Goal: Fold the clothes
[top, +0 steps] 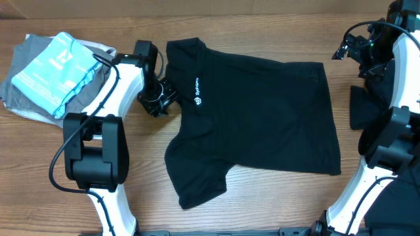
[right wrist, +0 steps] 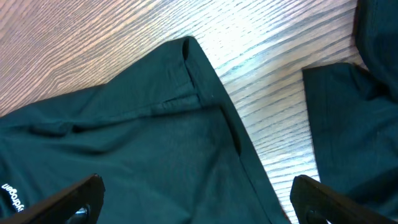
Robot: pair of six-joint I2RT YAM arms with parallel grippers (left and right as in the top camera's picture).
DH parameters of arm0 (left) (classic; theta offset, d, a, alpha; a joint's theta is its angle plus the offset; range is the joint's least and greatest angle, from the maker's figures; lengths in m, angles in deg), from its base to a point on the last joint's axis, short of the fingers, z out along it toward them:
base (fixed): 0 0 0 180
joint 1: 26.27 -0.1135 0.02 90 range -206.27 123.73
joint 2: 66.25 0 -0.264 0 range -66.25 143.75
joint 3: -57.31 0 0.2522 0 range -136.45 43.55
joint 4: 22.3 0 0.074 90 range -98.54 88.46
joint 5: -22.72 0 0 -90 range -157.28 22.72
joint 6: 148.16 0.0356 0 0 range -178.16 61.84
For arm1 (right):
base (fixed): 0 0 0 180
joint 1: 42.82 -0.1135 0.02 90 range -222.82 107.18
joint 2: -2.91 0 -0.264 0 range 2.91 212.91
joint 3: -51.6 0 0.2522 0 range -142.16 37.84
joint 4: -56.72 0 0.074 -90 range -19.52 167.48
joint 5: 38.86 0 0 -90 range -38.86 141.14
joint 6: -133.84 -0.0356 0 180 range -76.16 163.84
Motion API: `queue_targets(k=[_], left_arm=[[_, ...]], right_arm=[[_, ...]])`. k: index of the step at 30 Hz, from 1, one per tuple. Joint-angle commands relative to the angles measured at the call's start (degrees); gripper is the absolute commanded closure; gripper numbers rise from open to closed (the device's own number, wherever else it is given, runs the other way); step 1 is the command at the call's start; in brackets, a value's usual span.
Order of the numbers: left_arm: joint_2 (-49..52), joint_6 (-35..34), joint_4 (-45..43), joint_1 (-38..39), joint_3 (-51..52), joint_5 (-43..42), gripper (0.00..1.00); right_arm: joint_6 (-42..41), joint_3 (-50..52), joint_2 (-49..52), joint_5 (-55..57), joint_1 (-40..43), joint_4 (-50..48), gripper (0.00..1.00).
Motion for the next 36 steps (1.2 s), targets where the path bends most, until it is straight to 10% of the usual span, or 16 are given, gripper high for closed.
queue_targets(k=[1,36], left_arm=[[-0.17,0.66,-0.61,-1.01,-1.31,-1.09,0.48],[-0.15,-2.14,-4.90,1.75,-1.38,0.13,0.48]], right_arm=[[-0.22,-1.16,-1.38,-0.39,-0.17,-0.17,0.00],[-0.24,-1.16,-1.38,-0.39,-0.15,-0.20,0.00]])
